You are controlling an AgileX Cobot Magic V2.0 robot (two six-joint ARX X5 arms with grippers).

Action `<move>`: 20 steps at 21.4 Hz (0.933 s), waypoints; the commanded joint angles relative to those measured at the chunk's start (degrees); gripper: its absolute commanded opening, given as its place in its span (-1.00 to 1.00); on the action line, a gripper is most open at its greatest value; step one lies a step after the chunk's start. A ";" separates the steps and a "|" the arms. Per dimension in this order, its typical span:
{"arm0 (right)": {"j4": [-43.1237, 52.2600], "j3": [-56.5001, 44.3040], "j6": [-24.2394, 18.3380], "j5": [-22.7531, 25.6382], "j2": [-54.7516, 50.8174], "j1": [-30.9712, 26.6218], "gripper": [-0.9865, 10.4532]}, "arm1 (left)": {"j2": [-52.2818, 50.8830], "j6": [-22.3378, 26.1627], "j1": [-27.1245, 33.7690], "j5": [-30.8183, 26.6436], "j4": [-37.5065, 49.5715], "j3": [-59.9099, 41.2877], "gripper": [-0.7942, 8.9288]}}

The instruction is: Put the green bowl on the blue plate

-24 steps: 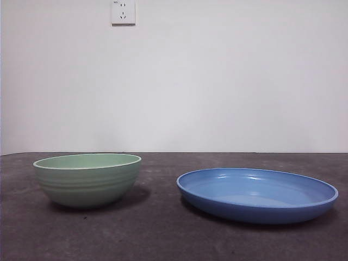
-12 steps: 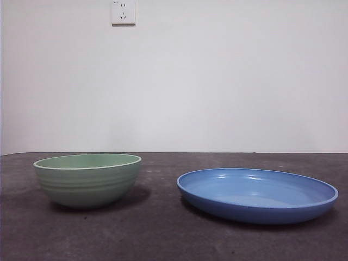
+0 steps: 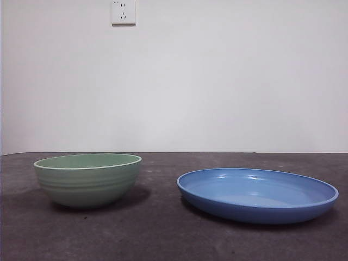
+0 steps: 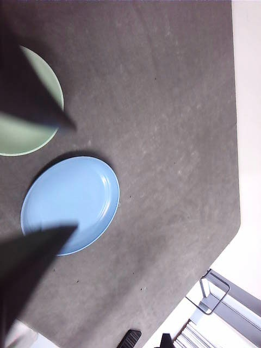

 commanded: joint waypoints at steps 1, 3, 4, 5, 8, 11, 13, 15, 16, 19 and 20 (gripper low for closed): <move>0.28 0.98 -0.70 0.24 0.37 0.22 0.05 | 0.42 1.27 -0.26 0.11 0.55 1.33 0.37; 0.31 0.98 -0.70 0.22 0.37 0.24 0.19 | 0.42 1.27 -0.26 0.11 0.59 1.33 0.55; 0.35 0.98 -0.70 0.22 0.37 0.24 0.20 | 0.42 1.27 -0.26 0.11 0.63 1.33 0.55; 0.33 0.98 -0.72 0.22 0.37 0.24 0.20 | 0.42 1.27 -0.26 0.11 0.63 1.33 0.55; 0.35 0.98 -0.72 0.17 0.37 0.24 0.20 | 0.42 0.96 -0.26 0.11 -0.02 1.33 0.54; 0.33 0.98 -0.70 -0.04 0.37 0.24 0.20 | 0.72 -0.98 -0.13 -0.15 -3.41 1.33 0.51; 0.22 0.98 -0.63 -0.33 0.37 0.24 0.20 | 1.60 -2.29 0.52 -1.18 -6.99 1.33 0.51; 0.00 0.98 -0.46 -0.31 0.37 0.24 0.20 | 3.04 -2.95 1.95 -3.43 -11.17 1.33 0.51; -0.13 0.98 -0.39 -0.33 0.37 0.24 0.20 | 4.00 -3.34 2.89 -5.16 -13.25 1.33 0.51; -0.35 0.98 0.72 -0.33 0.37 0.24 0.20 | 7.17 -3.72 4.90 -8.52 -16.15 1.33 0.51; -0.39 0.98 0.96 -0.35 0.37 0.24 0.20 | 8.22 -3.93 5.29 -8.44 -16.13 1.33 0.51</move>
